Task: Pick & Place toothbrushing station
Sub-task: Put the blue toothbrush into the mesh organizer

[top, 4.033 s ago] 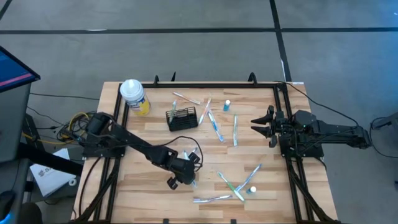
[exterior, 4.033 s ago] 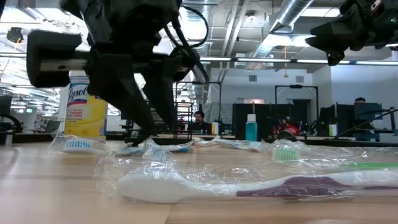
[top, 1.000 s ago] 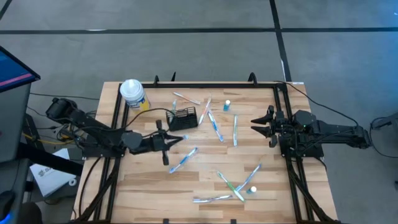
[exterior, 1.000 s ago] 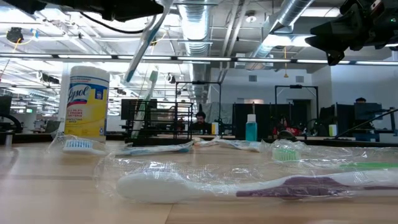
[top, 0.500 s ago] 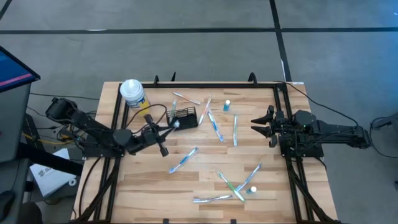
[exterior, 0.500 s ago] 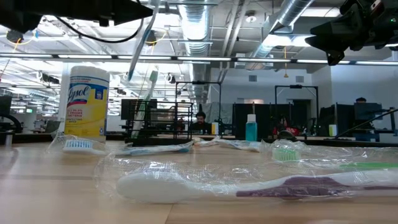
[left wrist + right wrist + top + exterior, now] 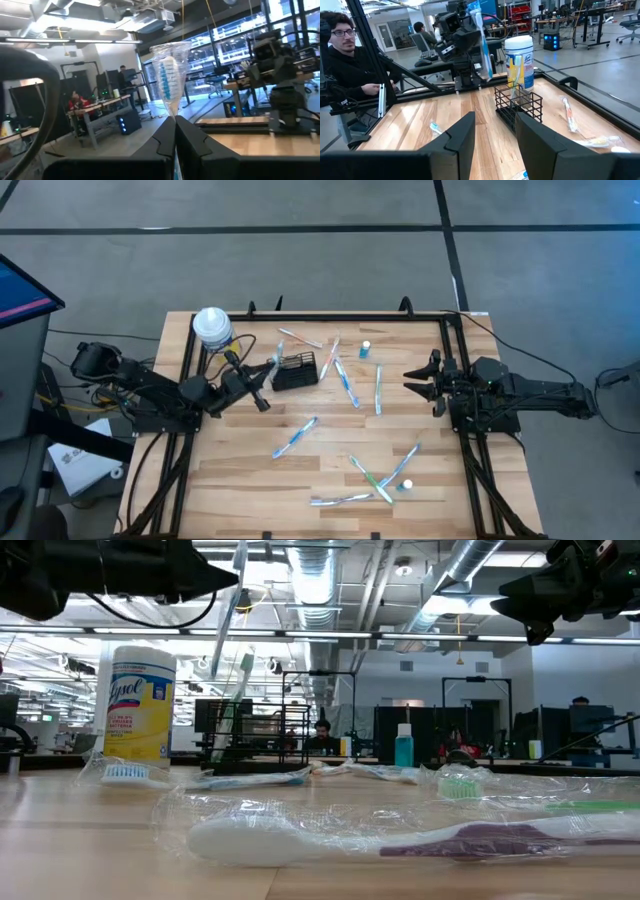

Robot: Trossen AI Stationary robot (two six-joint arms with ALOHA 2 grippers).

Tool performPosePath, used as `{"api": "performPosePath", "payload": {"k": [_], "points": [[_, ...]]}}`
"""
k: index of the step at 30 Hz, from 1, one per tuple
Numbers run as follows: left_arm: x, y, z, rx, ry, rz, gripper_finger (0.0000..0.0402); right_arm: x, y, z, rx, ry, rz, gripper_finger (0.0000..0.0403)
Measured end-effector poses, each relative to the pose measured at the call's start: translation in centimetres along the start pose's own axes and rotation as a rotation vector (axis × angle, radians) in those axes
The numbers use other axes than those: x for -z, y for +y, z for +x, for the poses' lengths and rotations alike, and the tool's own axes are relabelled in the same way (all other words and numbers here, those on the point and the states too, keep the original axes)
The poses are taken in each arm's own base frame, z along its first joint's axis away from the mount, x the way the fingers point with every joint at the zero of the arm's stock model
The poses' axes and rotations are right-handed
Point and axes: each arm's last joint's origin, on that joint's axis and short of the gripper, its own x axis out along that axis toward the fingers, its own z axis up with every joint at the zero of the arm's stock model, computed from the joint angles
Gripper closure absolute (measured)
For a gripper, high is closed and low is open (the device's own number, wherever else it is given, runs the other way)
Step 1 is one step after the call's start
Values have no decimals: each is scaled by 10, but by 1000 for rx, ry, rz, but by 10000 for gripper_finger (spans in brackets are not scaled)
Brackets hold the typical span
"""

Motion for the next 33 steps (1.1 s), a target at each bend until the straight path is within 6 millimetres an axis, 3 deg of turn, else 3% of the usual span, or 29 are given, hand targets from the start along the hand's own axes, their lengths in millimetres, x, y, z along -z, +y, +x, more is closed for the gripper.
{"api": "performPosePath", "payload": {"k": [18,33], "points": [[9,16,14,-80,6,-3,401,0,0,0,0,0,-1,272],[29,20,26,-115,61,38,401,0,0,0,0,0,-2,272]]}}
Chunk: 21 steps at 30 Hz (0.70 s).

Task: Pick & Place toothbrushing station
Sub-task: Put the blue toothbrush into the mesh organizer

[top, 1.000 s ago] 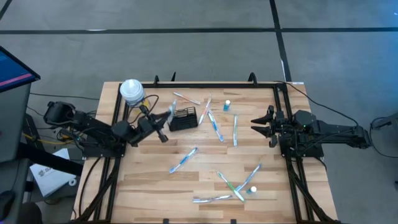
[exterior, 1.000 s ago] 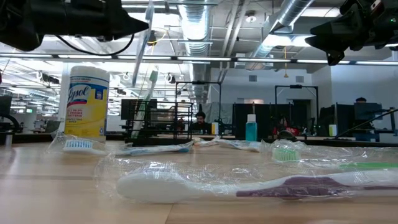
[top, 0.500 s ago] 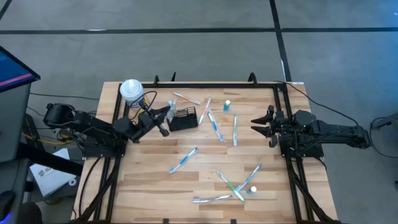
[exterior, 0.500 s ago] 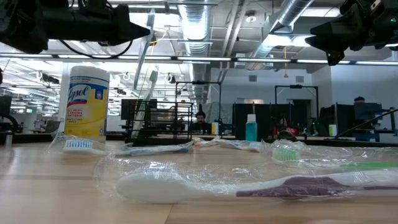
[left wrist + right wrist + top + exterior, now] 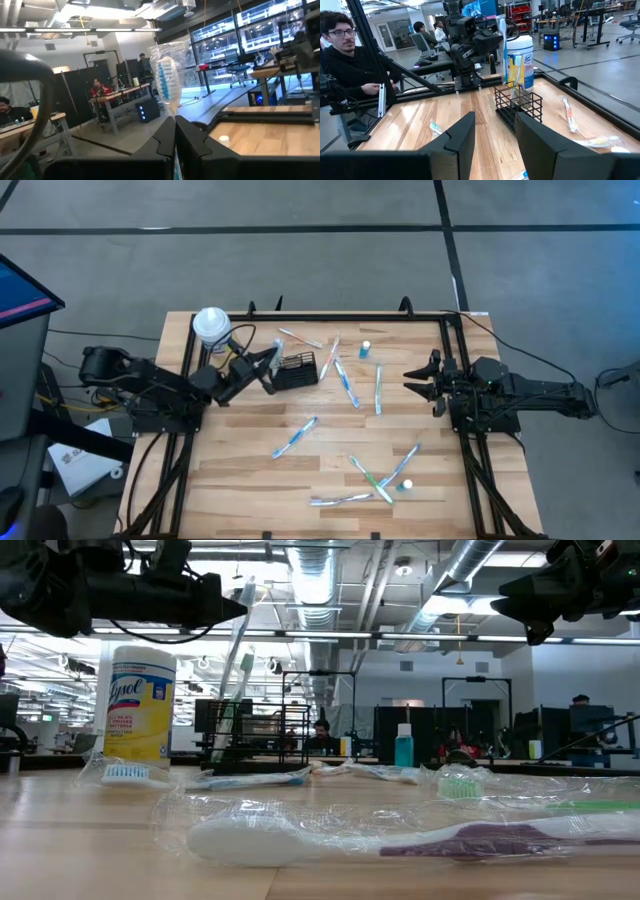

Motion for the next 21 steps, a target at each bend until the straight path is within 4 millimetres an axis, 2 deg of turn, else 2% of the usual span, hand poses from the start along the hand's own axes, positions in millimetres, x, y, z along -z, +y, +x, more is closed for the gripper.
{"api": "performPosePath", "payload": {"k": [11,21], "points": [[14,2,7,-27,41,6,401,0,0,0,0,0,0,272],[16,1,8,-29,45,-7,401,0,0,0,0,1,0,272]]}}
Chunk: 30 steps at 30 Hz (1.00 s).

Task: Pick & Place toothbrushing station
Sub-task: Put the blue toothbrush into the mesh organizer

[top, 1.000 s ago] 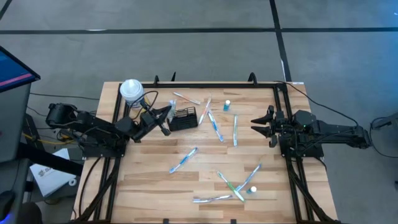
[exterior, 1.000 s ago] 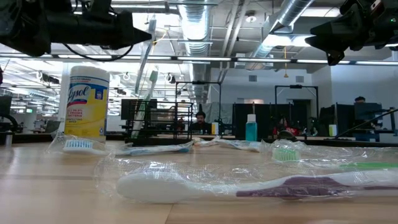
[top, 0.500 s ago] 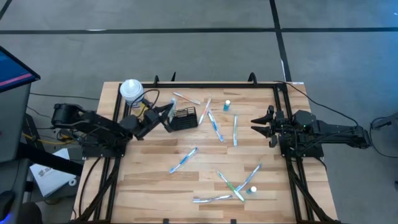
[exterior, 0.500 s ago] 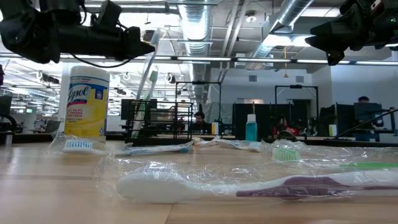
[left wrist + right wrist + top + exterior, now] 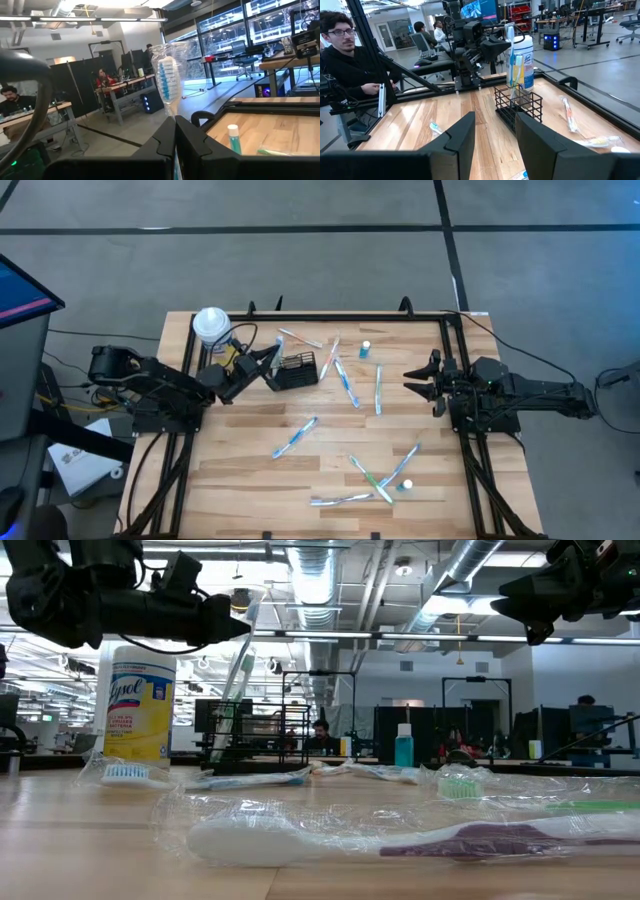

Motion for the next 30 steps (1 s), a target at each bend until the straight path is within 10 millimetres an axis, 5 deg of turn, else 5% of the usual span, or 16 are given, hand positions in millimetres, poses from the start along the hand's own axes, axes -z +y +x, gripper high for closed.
{"api": "performPosePath", "payload": {"k": [30], "points": [[20,14,-30,-23,13,-135,401,0,0,0,0,1,0,272]]}}
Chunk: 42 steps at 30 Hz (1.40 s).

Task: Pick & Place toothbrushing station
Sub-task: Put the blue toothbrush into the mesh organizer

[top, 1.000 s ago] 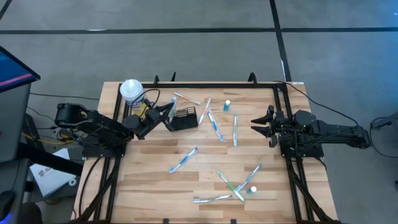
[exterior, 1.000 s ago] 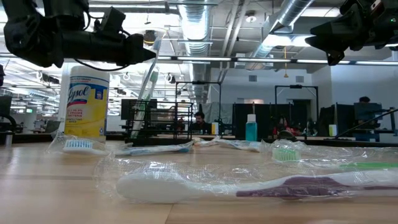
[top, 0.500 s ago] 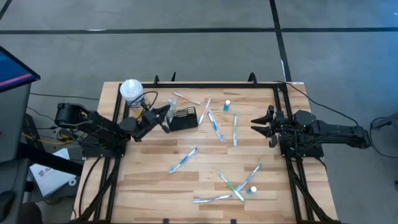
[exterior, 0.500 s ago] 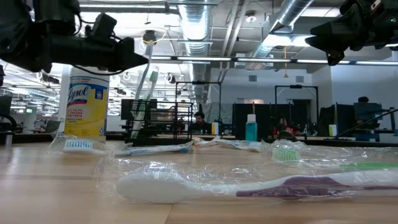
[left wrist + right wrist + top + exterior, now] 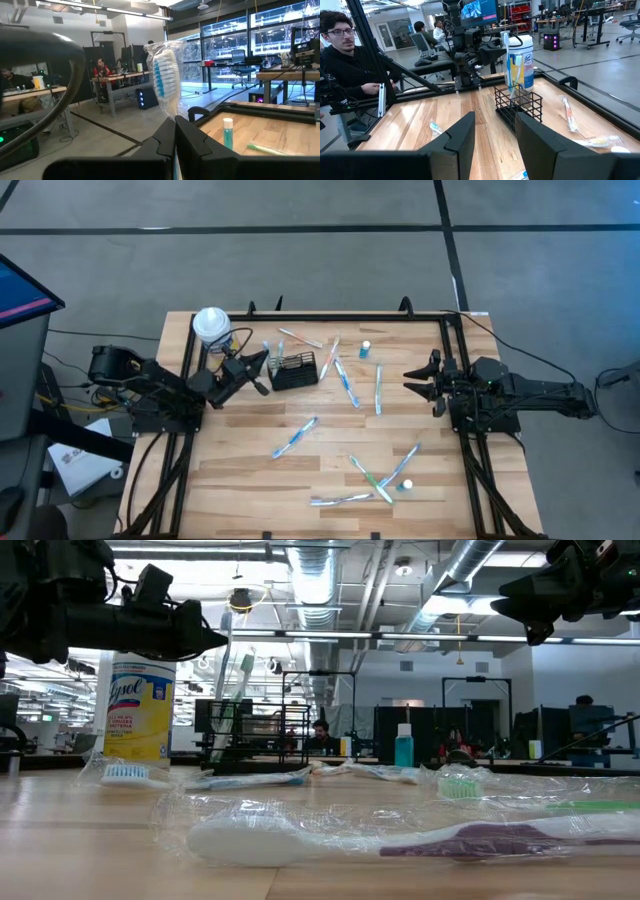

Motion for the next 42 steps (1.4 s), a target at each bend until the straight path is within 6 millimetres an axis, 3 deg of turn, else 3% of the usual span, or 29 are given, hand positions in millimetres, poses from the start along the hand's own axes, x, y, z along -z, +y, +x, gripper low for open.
{"api": "performPosePath", "payload": {"k": [14,21,32,42], "points": [[10,7,-10,4,42,-39,401,0,0,0,0,-1,0,272],[12,7,-10,6,57,-30,401,0,0,0,0,-2,0,272],[34,1,-9,-16,172,-13,401,0,0,0,0,-2,0,272],[35,-1,-3,-27,174,-3,400,0,0,0,0,-2,0,272]]}}
